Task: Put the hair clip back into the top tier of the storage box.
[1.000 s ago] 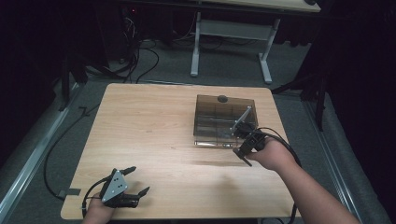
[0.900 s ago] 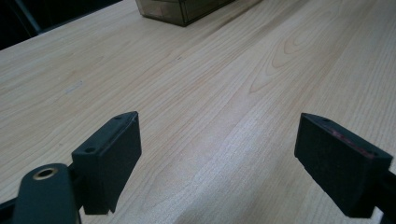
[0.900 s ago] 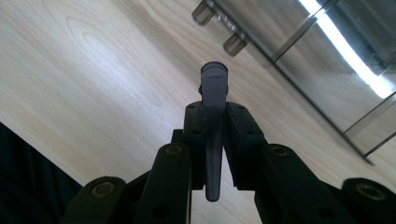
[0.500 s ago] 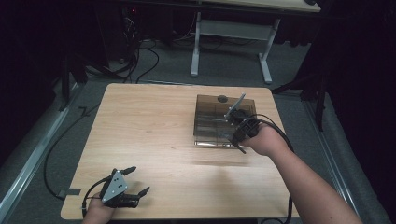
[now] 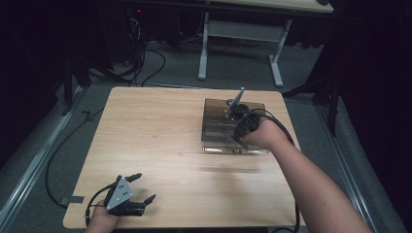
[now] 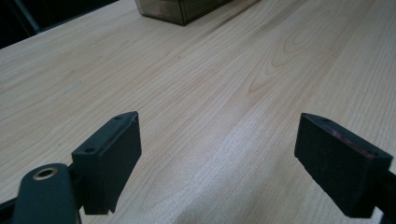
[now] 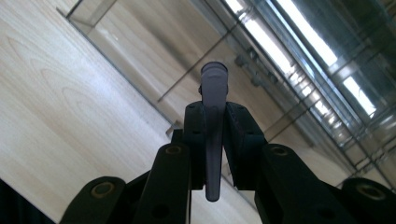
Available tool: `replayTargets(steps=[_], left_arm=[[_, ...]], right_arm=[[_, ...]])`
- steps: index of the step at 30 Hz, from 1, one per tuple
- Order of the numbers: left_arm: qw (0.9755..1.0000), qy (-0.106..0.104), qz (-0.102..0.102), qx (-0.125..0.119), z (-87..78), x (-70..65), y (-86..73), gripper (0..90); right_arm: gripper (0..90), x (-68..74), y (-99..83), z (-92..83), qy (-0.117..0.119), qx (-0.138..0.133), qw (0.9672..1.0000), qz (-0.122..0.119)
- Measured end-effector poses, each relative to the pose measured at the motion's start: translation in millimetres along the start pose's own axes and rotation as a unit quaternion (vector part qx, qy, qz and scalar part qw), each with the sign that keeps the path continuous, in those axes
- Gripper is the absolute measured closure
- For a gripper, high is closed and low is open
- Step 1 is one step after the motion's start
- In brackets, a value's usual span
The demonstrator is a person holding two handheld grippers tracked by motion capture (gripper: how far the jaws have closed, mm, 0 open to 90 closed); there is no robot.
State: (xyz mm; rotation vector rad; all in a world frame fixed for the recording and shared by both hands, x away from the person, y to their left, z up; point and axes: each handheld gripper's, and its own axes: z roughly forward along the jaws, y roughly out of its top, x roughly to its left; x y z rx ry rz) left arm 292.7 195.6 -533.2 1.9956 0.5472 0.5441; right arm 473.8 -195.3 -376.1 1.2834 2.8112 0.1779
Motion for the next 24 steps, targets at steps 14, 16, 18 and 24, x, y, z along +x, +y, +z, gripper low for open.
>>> replayTargets(steps=[14,16,18,24], left_arm=[[1.0,0.0,0.0,0.001,-0.2,0.0,0.1,15.2],[1.0,0.0,0.001,0.001,-0.2,0.0,0.1,15.2],[1.0,-0.001,0.0,0.001,-0.3,-0.1,0.1,15.2],[1.0,-0.001,-0.002,0.0,-0.3,0.0,0.0,15.2]], right_arm=[[79.6,-10.6,12.2,10.4,0.002,0.001,1.0,0.003],[79.5,-12.8,12.9,12.8,0.004,-0.003,1.0,-0.001],[79.5,-13.3,13.8,15.5,0.005,-0.002,1.0,0.001],[79.5,-13.3,14.7,23.7,0.003,0.009,0.9999,-0.007]])
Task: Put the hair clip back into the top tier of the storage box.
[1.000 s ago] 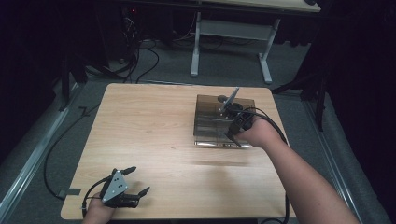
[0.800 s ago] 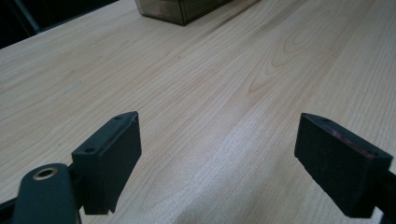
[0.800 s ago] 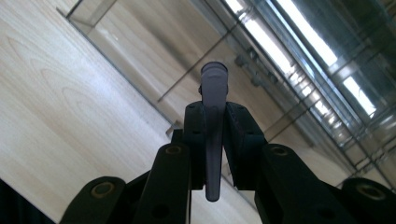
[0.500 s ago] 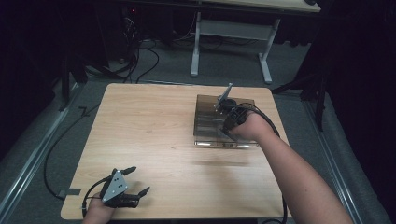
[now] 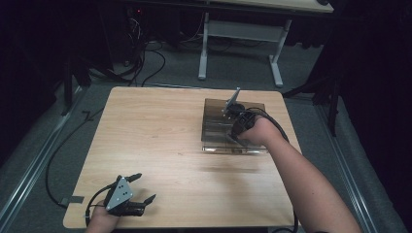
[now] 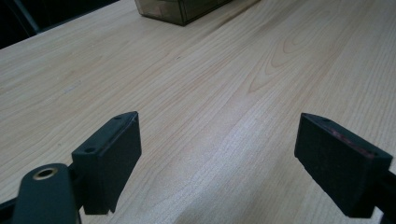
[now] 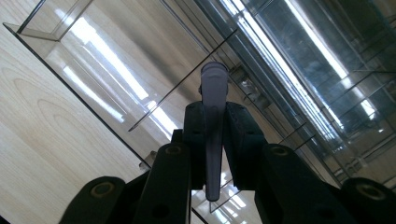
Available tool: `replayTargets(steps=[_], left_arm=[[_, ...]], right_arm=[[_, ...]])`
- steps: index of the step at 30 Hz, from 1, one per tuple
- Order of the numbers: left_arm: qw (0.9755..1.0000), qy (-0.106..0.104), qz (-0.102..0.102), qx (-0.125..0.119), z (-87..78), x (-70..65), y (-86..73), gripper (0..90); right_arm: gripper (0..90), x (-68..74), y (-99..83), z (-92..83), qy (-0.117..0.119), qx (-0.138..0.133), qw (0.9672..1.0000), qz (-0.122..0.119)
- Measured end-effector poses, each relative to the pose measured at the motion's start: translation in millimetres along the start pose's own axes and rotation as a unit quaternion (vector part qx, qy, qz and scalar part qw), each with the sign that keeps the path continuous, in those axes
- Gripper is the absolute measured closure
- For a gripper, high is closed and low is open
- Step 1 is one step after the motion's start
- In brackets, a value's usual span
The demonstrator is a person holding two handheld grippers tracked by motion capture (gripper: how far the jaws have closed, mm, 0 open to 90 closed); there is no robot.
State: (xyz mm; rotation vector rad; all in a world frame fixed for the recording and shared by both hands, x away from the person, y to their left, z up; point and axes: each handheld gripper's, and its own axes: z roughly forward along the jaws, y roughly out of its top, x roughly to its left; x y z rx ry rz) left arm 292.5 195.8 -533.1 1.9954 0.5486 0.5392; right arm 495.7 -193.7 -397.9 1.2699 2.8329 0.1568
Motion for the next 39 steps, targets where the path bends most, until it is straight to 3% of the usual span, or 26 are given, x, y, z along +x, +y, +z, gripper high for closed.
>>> replayTargets(steps=[19,27,36,38,39], left_arm=[[1.0,0.0,0.0,0.0,0.0,0.1,0.0,15.2],[1.0,0.0,0.001,0.0,0.2,0.2,0.0,15.2],[1.0,0.0,0.002,0.001,0.0,0.2,0.1,15.2],[1.0,0.001,0.001,0.0,0.2,0.1,0.0,15.2],[1.0,0.0,0.001,0.001,0.3,0.2,0.1,15.2]], right_arm=[[77.6,3.0,-2.2,21.5,-0.001,0.013,0.9999,-0.003],[70.8,4.1,-3.4,10.5,0.0,0.001,1.0,0.009],[70.5,8.3,-15.5,-7.7,-0.002,-0.009,0.9998,0.018],[70.6,11.1,-18.8,-11.6,-0.002,-0.005,0.9994,0.035],[70.7,10.3,-21.7,-13.7,-0.002,-0.009,0.9996,0.025]])
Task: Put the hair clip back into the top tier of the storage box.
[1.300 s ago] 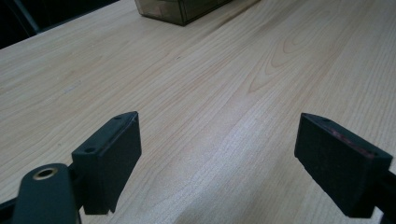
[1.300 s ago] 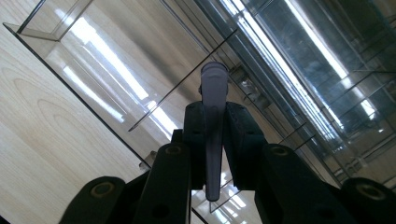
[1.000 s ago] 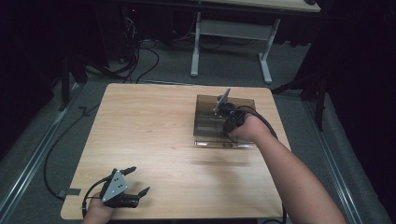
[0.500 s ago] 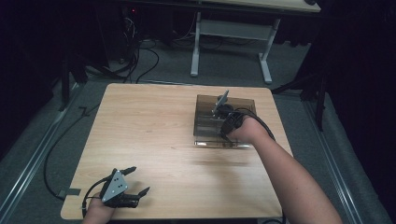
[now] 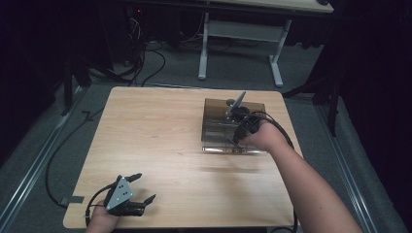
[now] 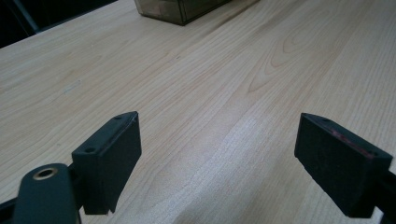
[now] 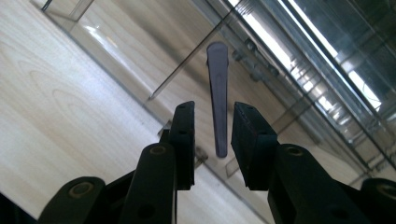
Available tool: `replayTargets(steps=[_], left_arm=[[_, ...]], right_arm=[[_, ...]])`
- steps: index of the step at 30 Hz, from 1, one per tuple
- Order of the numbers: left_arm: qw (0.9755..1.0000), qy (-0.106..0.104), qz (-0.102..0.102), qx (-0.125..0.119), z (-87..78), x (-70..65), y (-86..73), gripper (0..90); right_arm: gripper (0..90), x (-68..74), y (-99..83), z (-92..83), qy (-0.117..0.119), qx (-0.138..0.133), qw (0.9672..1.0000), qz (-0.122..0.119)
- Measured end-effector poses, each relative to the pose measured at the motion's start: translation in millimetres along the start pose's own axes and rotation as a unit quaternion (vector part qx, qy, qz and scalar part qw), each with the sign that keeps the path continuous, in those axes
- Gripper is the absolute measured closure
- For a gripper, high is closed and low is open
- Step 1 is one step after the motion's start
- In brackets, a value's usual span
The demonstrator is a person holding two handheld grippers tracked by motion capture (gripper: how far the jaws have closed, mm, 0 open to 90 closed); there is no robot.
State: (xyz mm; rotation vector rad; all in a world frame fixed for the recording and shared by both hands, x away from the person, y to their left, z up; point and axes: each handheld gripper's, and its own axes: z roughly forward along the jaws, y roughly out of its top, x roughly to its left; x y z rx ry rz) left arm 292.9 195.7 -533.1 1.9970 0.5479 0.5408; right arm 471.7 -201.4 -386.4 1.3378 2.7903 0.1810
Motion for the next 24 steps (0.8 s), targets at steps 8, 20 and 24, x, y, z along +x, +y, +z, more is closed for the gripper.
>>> replayTargets(steps=[8,20,24], left_arm=[[1.0,0.0,0.001,0.0,0.1,-0.1,0.0,15.2],[1.0,0.0,0.0,0.0,0.0,-0.3,0.1,15.2],[1.0,0.0,0.0,0.001,0.0,-0.3,0.1,15.2]], right_arm=[[74.5,6.9,-16.6,-11.4,0.003,0.002,1.0,0.009],[76.4,9.1,-39.1,-4.5,0.008,0.004,0.9999,0.013],[76.2,8.6,-45.2,2.2,0.011,0.005,0.9998,0.015]])
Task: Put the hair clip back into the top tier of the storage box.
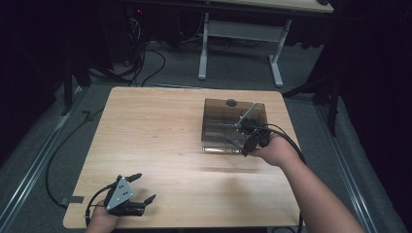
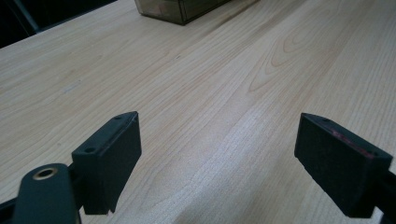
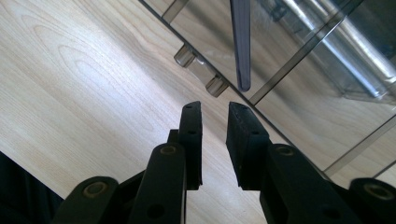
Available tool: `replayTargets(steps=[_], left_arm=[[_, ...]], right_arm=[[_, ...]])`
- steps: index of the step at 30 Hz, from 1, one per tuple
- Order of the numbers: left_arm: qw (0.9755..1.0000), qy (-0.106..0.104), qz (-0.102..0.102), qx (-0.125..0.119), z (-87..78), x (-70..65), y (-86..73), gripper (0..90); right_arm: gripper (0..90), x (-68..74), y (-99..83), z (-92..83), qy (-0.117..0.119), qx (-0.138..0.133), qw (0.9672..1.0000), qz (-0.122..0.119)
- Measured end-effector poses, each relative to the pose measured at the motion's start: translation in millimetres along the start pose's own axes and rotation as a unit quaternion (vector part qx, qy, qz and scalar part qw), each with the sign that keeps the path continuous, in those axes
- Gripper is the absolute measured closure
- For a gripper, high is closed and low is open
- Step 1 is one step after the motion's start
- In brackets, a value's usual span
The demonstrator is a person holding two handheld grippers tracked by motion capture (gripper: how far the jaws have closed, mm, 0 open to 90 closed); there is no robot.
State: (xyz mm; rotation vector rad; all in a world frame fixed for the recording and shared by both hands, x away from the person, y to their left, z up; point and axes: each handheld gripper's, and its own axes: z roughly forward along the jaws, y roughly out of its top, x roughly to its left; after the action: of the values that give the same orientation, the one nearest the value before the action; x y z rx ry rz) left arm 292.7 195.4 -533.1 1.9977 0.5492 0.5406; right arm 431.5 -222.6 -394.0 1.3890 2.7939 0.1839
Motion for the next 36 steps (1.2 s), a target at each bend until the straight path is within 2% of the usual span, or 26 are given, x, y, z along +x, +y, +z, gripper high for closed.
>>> replayTargets(steps=[1,2,3,6,15,19,25,28,30,32,34,36], left_arm=[[1.0,0.0,0.0,0.0,0.0,0.0,0.0,15.2],[1.0,0.0,0.0,0.0,0.0,0.0,0.0,15.2],[1.0,0.0,0.0,0.0,0.0,-0.1,0.0,15.2],[1.0,0.0,0.0,0.001,0.1,-0.1,0.0,15.2],[1.0,0.001,0.001,0.0,0.0,-0.2,0.1,15.2],[1.0,0.001,0.001,0.001,0.0,-0.2,0.1,15.2],[1.0,0.001,0.002,0.001,0.0,-0.5,0.1,15.2],[1.0,0.002,0.002,0.001,0.1,-0.6,0.1,15.2],[1.0,0.002,0.002,0.001,0.1,-0.5,0.0,15.2],[1.0,0.002,0.003,0.001,-0.1,-0.4,0.0,15.2],[1.0,0.001,0.003,0.001,-0.1,-0.4,-0.1,15.2],[1.0,0.002,0.002,0.001,-0.1,-0.3,0.0,15.2]], right_arm=[[76.0,-0.3,-1.6,1.2,0.001,0.005,1.0,0.0],[75.8,-2.3,-2.7,3.5,-0.002,-0.002,0.9999,-0.012],[75.6,-1.0,-4.3,4.3,-0.001,0.003,1.0,0.001],[74.9,-0.8,-8.1,8.2,0.0,0.003,1.0,0.005],[71.0,-0.2,-16.8,18.8,0.0,-0.005,1.0,0.006],[69.2,-2.0,-22.8,23.4,-0.004,-0.019,0.9997,0.013],[67.3,-1.3,-32.5,32.6,-0.004,-0.025,0.9994,0.024],[67.0,0.9,-37.7,37.5,0.003,-0.037,0.9989,0.029],[66.6,4.1,-40.4,41.3,-0.012,-0.041,0.9989,0.018],[66.1,5.3,-43.5,44.3,-0.004,-0.054,0.9982,0.027],[65.4,8.4,-46.0,46.8,-0.013,-0.06,0.9978,0.023],[64.0,9.3,-49.2,48.8,-0.004,-0.076,0.9966,0.033]])
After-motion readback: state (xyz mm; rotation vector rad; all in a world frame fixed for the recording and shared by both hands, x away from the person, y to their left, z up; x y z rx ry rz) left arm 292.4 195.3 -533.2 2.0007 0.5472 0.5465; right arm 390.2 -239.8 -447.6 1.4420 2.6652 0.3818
